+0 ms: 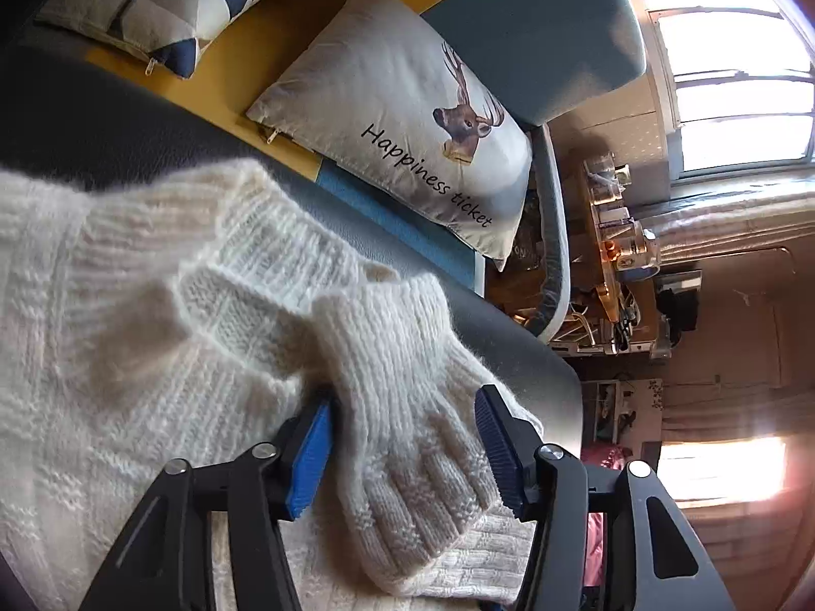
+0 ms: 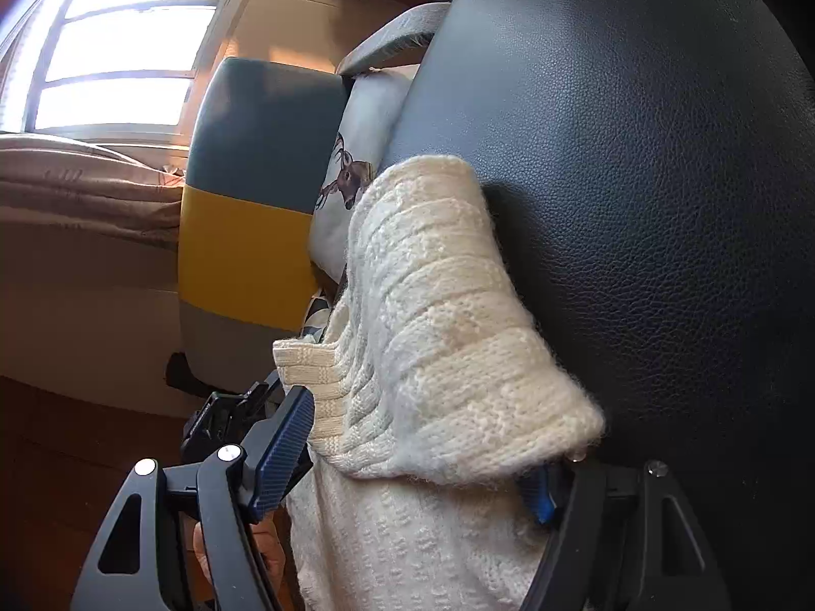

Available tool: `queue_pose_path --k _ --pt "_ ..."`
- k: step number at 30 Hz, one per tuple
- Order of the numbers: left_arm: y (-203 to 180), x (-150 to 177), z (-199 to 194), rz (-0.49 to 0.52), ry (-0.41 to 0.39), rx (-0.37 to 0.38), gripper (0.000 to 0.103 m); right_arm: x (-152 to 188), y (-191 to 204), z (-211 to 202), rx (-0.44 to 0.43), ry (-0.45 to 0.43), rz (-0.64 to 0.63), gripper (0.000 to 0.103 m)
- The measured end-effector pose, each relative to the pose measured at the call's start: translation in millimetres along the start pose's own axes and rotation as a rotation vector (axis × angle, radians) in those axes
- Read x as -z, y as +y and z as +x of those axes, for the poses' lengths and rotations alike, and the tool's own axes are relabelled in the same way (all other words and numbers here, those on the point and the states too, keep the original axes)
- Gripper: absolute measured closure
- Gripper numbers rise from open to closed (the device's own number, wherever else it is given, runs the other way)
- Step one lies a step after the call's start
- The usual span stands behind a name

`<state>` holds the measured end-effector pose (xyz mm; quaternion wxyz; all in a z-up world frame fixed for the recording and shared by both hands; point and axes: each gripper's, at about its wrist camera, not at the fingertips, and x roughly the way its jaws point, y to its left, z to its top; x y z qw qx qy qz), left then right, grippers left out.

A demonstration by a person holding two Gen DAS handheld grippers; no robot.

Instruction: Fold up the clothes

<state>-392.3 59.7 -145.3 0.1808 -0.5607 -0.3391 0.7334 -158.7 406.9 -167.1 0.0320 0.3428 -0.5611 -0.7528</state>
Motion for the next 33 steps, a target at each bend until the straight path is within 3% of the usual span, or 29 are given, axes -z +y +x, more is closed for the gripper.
queue_pose_path --k 1,2,5,9,13,15,17,19,21,23,26,30,33 --pt "-2 -1 1 0.021 0.002 -0.027 0.086 2 2 0 0.007 -0.007 -0.024 0.030" --pt "-3 -2 3 0.039 0.003 -0.038 0.089 4 4 0 0.016 -0.013 -0.050 0.030" --pt "-7 3 -7 0.088 -0.030 -0.044 0.091 11 10 1 0.041 -0.025 -0.126 0.030" --pt "-14 17 -52 0.145 -0.133 0.017 0.091 11 10 -1 0.052 -0.027 -0.130 0.030" --pt "-4 43 -121 0.201 -0.287 0.050 0.090 6 6 -3 0.038 -0.016 -0.074 0.030" --pt "13 51 -138 0.195 -0.311 0.021 0.085 4 3 -4 0.033 -0.012 -0.053 0.030" --pt "30 58 -155 0.190 -0.336 -0.007 0.071 3 2 -4 0.030 -0.007 -0.038 0.030" --pt "47 53 -142 0.129 -0.258 -0.012 0.053 3 1 -4 0.032 -0.002 -0.039 0.030" --pt "62 48 -124 0.045 -0.175 0.035 0.045 3 2 -4 0.035 -0.005 -0.047 0.030" --pt "64 42 -109 -0.016 -0.132 0.093 0.022 4 5 -2 0.044 -0.008 -0.059 0.030" --pt "60 30 -84 -0.073 -0.090 0.147 0.020 4 7 0 0.054 -0.006 -0.065 0.030" --pt "54 18 -52 -0.149 -0.038 0.144 0.020 2 7 1 0.046 0.006 -0.062 0.030" --pt "48 14 -43 -0.177 -0.066 0.151 0.021 1 6 1 0.037 0.010 -0.063 0.030"
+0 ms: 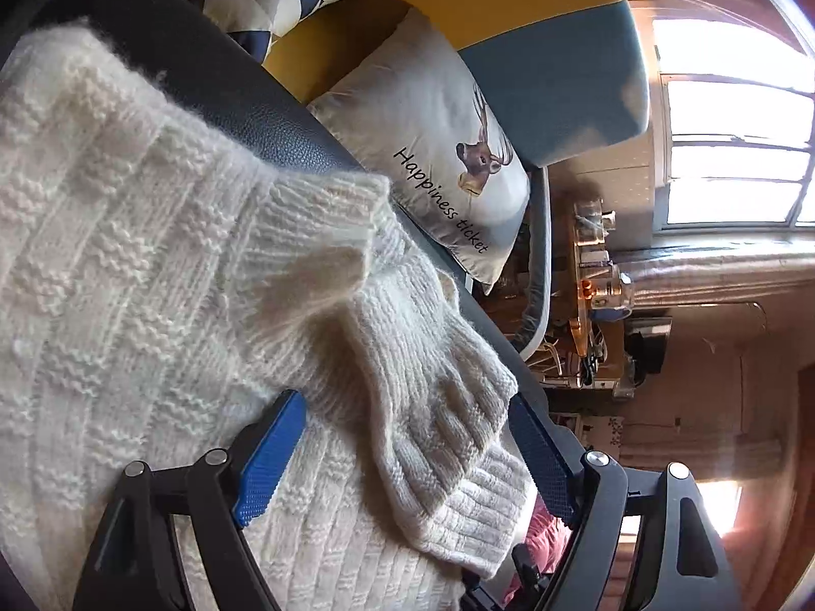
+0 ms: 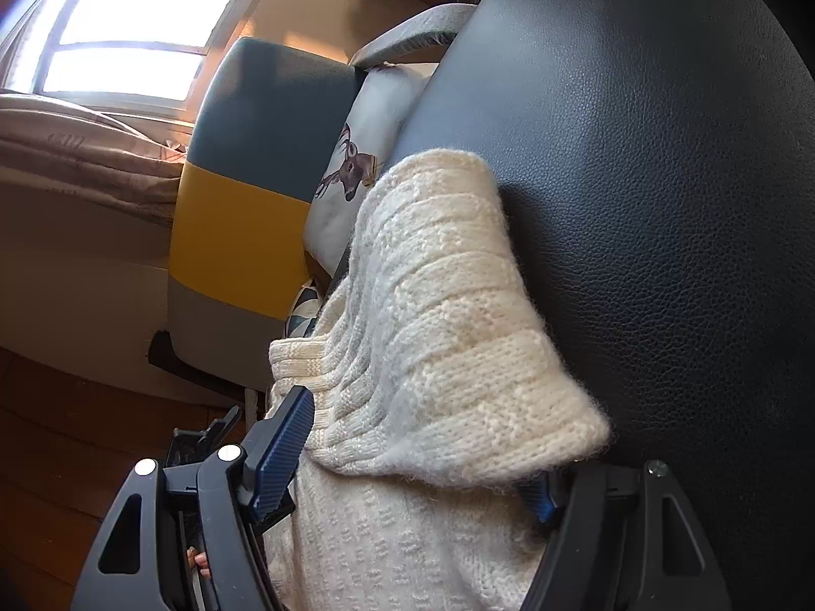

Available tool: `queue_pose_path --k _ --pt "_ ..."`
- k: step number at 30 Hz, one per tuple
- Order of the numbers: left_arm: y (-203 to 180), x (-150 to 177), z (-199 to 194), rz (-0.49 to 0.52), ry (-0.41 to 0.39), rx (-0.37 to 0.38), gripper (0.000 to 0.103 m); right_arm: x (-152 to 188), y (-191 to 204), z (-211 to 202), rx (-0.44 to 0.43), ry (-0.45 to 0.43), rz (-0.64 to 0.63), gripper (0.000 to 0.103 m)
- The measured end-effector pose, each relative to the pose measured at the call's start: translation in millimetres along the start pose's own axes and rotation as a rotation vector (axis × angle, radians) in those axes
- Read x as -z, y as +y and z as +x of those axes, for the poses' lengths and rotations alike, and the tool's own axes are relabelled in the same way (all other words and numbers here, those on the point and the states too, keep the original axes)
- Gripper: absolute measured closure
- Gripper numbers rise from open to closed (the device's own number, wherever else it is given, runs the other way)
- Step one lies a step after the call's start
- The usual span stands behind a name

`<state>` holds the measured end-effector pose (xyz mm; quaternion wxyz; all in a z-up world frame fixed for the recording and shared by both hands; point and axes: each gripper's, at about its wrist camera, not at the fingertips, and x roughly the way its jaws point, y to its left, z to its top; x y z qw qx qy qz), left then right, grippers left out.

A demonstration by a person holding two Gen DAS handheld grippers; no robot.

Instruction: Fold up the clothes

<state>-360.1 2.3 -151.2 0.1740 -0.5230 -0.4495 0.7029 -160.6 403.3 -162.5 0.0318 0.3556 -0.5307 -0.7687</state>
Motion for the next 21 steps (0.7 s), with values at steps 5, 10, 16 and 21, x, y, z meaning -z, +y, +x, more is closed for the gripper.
queue_pose_path --k 5,10,16,21 --pt "-13 -2 15 0.018 -0.026 -0.003 0.038 1 2 1 -0.001 -0.001 -0.023 0.030" --pt "-19 3 35 0.087 -0.004 -0.108 0.091 3 2 1 -0.001 -0.003 -0.043 0.030" --pt "-25 7 14 0.126 -0.073 -0.068 0.096 6 5 2 0.009 -0.003 -0.067 0.030" --pt "-47 31 -65 0.229 -0.223 0.060 0.096 4 -1 -2 -0.012 -0.013 -0.009 0.030"
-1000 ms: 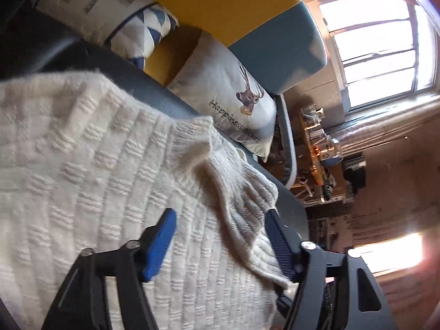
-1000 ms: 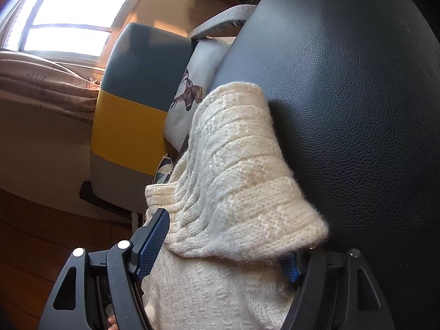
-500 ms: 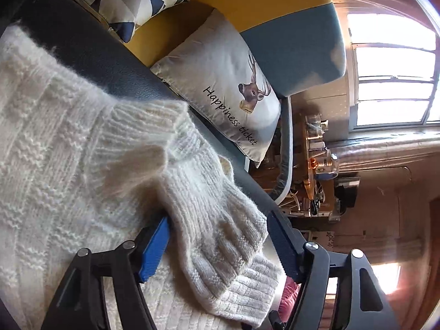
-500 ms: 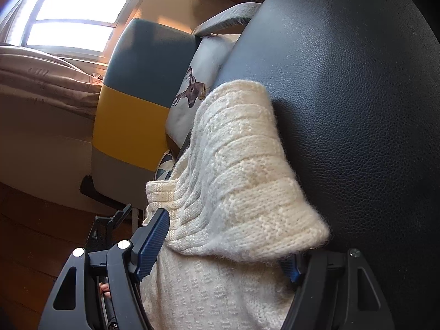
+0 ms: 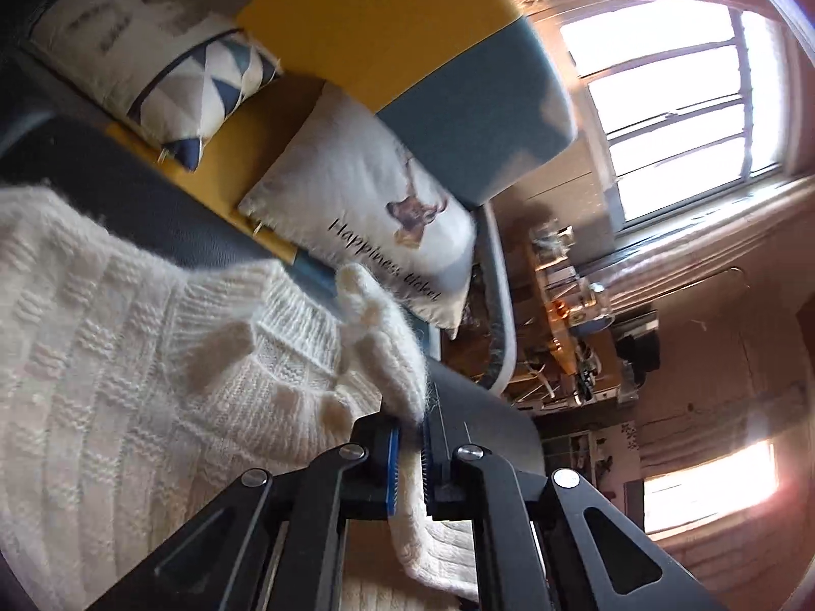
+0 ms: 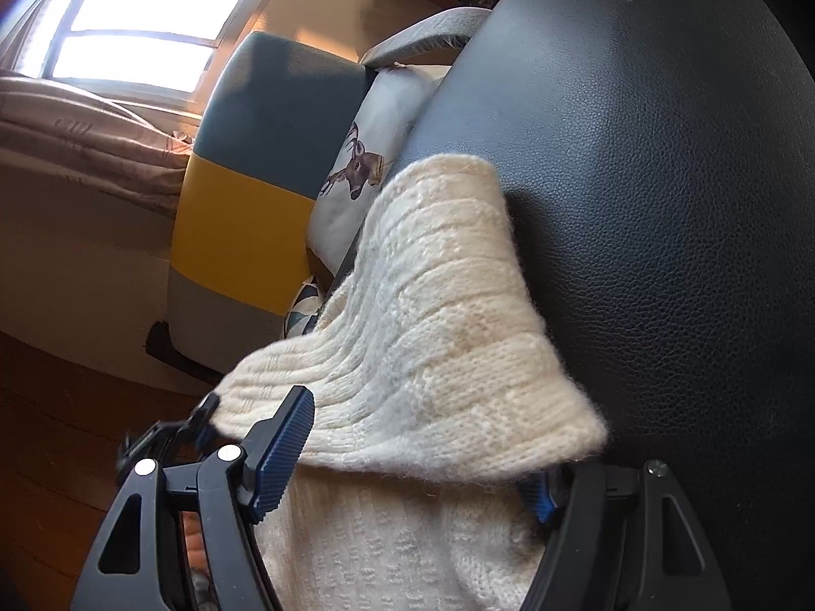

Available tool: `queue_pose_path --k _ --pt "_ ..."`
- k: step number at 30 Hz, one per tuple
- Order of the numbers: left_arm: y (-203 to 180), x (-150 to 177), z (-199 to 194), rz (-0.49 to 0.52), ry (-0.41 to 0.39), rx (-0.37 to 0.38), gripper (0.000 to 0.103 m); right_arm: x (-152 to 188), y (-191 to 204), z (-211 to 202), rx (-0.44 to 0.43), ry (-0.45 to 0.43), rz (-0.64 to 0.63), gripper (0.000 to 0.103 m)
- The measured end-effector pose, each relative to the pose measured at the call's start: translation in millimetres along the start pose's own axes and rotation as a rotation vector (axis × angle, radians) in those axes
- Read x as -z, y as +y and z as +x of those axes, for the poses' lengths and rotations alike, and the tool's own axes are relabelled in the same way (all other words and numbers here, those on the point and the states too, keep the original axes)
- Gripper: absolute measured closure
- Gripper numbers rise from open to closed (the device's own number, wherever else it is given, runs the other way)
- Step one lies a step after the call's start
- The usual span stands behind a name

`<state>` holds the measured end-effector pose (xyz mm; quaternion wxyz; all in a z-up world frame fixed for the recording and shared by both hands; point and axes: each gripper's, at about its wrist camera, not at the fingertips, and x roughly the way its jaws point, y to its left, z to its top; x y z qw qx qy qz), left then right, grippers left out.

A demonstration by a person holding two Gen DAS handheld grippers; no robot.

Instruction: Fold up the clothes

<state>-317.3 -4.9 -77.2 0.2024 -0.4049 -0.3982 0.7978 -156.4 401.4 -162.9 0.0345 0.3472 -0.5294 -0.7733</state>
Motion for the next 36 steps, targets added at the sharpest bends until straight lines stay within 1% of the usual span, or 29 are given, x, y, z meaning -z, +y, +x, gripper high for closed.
queue_pose_path --k 3,5,6,8,11,13,14,16,17,18,19,20,21,23,24,26,28,30,31,32,34,35,36 --pt "7 10 -40 0.028 -0.062 -0.009 0.096 -3 -9 -3 -0.068 -0.007 0.094 0.030" --pt "17 15 -53 0.042 -0.075 -0.033 0.096 -3 -14 -4 -0.120 -0.005 0.161 0.030" --pt "22 17 -59 0.049 -0.080 -0.045 0.096 -2 -15 -4 -0.128 -0.006 0.174 0.030" --pt "32 17 -63 0.060 -0.077 -0.082 0.096 0 -12 -3 -0.124 -0.005 0.174 0.030" --pt "40 11 -63 0.123 -0.084 -0.168 0.096 3 2 0 -0.130 0.008 0.139 0.030" --pt "40 7 -62 0.197 -0.121 -0.255 0.096 6 11 8 -0.071 0.047 0.081 0.030" --pt "42 6 -60 0.235 -0.124 -0.290 0.096 7 15 13 -0.034 0.070 0.050 0.030" --pt "60 7 -52 0.197 -0.066 -0.319 0.096 10 16 20 0.029 0.099 0.009 0.030" --pt "71 9 -49 0.164 -0.032 -0.301 0.095 12 11 17 0.027 0.089 0.019 0.031" --pt "81 14 -46 0.142 -0.007 -0.310 0.095 12 7 12 0.011 0.077 0.031 0.032" --pt "91 18 -44 0.123 0.007 -0.344 0.095 13 2 8 -0.006 0.064 0.043 0.032" --pt "102 21 -41 0.093 0.026 -0.353 0.095 13 0 4 -0.010 0.066 0.046 0.031" --pt "112 23 -41 0.046 0.040 -0.327 0.095 12 -1 2 -0.007 0.078 0.044 0.031" --pt "127 23 -51 -0.065 0.031 -0.246 0.093 11 0 -5 0.013 0.106 0.023 0.031" --pt "131 22 -56 -0.098 0.034 -0.224 0.093 11 1 -8 0.024 0.120 0.010 0.031" --pt "135 21 -66 -0.119 0.034 -0.209 0.093 12 4 -17 0.056 0.171 -0.036 0.031" --pt "136 20 -75 -0.115 0.039 -0.210 0.093 11 15 -29 0.095 0.179 -0.119 0.031" --pt "136 21 -88 -0.108 0.031 -0.217 0.093 7 31 -39 0.104 0.160 -0.209 0.031" --pt "133 20 -96 -0.092 0.013 -0.238 0.093 4 40 -43 0.105 0.148 -0.253 0.031" --pt "129 20 -104 -0.068 -0.015 -0.255 0.093 0 48 -45 0.124 0.127 -0.304 0.031" --pt "117 18 -113 -0.009 -0.051 -0.266 0.093 -13 61 -38 0.210 0.083 -0.399 0.031" --pt "109 17 -114 0.028 -0.055 -0.270 0.093 -22 62 -30 0.246 0.081 -0.417 0.031" --pt "100 16 -110 0.074 -0.050 -0.277 0.093 -32 61 -20 0.276 0.091 -0.417 0.036"
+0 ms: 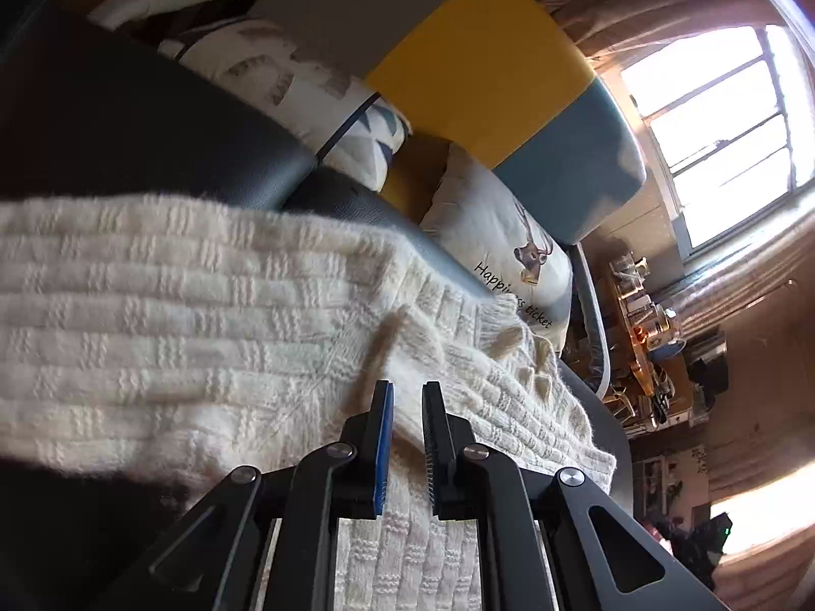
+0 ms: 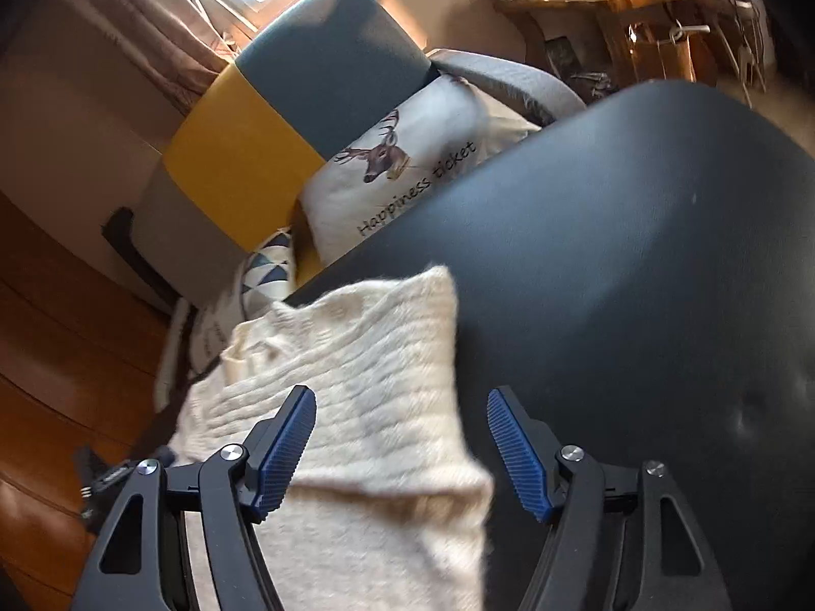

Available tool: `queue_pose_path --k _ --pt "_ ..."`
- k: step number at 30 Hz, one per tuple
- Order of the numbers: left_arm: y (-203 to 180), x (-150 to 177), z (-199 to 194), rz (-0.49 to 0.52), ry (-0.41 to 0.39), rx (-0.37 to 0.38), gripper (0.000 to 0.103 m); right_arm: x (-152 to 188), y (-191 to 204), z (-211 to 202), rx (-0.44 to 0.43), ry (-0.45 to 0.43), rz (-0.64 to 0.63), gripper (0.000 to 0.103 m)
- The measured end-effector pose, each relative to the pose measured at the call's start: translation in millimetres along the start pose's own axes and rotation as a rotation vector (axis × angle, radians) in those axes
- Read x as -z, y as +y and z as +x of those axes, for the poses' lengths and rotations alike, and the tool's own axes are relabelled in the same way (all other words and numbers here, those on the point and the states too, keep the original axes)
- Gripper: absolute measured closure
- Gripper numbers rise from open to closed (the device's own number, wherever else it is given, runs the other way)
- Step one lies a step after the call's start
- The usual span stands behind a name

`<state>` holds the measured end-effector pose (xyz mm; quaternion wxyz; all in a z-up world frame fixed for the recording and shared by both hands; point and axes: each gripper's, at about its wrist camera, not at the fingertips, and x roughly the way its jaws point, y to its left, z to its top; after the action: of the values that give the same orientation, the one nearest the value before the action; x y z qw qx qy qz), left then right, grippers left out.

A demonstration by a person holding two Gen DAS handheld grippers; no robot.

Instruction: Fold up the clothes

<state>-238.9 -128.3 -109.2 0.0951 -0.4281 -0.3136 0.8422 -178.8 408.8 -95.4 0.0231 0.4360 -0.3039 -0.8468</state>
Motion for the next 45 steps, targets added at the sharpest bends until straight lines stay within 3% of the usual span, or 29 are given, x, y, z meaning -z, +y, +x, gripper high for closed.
queue_pose_path --k 3,7,8,11,13,15,17,18,20,24,27,30,34,39,42,45 --pt "-32 3 8 0.149 0.008 -0.008 0.083 -22 -16 34 0.013 0.077 0.038 0.055" --pt "-79 24 40 0.371 0.053 -0.019 0.081 -35 -29 70 -0.013 0.166 0.070 0.059" --pt "-90 32 49 0.429 0.063 -0.032 0.081 -36 -25 72 -0.003 0.168 0.038 0.059" --pt "-111 59 81 0.572 0.139 -0.087 0.081 -41 -11 80 0.030 0.174 -0.060 0.089" --pt "-112 80 101 0.628 0.202 -0.156 0.081 -40 17 71 0.077 0.124 -0.236 0.093" --pt "-107 94 100 0.648 0.157 -0.172 0.081 -34 35 73 0.205 0.099 -0.417 0.093" --pt "-106 100 95 0.644 0.141 -0.171 0.081 -28 32 89 0.306 0.129 -0.488 0.093" --pt "-107 100 93 0.634 0.150 -0.164 0.081 -27 27 94 0.306 0.129 -0.488 0.093" --pt "-109 98 88 0.610 0.160 -0.150 0.081 -31 20 92 0.254 0.119 -0.440 0.093" --pt "-138 97 76 0.599 0.137 -0.031 0.081 -43 -7 74 0.103 0.146 -0.245 0.083" --pt "-177 105 86 0.629 0.162 0.051 0.080 -38 -25 48 -0.078 0.152 -0.079 0.078" --pt "-211 120 108 0.676 0.200 0.087 0.080 -12 -46 35 -0.314 0.225 0.141 0.077" --pt "-236 132 136 0.683 0.255 0.096 0.080 36 -68 29 -0.471 0.291 0.380 0.072" --pt "-241 134 154 0.623 0.298 0.100 0.080 60 -71 43 -0.527 0.253 0.511 0.071" --pt "-240 136 160 0.594 0.323 0.115 0.080 57 -85 35 -0.436 0.071 0.585 0.071" --pt "-237 153 175 0.608 0.392 0.106 0.080 63 -97 27 -0.460 -0.044 0.648 0.071"
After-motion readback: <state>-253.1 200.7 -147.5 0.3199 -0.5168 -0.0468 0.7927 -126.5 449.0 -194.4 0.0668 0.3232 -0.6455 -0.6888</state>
